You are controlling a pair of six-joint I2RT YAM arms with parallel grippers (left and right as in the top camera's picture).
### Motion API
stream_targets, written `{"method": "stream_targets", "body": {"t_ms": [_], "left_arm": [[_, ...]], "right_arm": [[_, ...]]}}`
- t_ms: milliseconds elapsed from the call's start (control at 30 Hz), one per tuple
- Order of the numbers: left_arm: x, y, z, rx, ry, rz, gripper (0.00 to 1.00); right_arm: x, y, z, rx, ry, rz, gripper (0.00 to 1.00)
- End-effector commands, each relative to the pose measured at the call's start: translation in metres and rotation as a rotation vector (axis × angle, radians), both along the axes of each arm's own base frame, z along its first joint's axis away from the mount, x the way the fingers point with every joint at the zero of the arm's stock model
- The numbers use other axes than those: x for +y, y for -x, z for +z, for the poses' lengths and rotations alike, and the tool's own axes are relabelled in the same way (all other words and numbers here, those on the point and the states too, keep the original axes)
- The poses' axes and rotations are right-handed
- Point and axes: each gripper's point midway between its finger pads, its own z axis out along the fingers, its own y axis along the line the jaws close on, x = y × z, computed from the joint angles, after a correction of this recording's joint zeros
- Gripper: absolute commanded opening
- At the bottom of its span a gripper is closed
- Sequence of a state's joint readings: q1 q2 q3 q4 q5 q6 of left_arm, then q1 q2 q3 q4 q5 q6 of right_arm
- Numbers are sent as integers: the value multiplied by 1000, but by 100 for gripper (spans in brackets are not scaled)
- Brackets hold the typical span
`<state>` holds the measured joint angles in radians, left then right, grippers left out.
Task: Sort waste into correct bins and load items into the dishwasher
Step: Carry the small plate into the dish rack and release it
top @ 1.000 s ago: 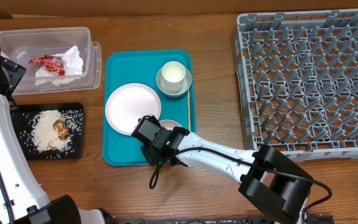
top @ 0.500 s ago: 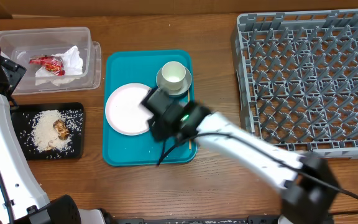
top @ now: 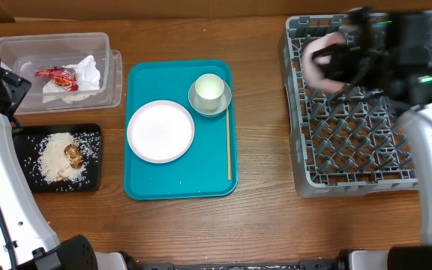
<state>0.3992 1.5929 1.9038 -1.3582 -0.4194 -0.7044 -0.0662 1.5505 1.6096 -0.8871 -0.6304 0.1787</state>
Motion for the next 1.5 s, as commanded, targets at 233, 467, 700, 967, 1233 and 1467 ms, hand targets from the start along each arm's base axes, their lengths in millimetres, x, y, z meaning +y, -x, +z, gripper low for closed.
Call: {"method": "stream_targets", "body": {"t_ms": [233, 467, 700, 967, 1233, 1467], "left_arm": [[0, -1, -2, -4, 5, 11, 100], [0, -1, -2, -4, 5, 11, 100], [0, -1, -2, -4, 5, 11, 100], [0, -1, -2, -4, 7, 10, 100], [0, -1, -2, -4, 7, 10, 100], [0, -1, -2, -5, 6, 10, 100]], "right_arm": [[-91, -36, -13, -85, -419, 122, 4], [-113, -58, -50, -71, -445, 103, 4], [-131, -80, -77, -56, -467, 53, 4], [-148, -99, -88, -49, -498, -9, 4], [-162, -108, -104, -20, -460, -100, 4], [-163, -110, -102, -43, -450, -95, 4]]}}
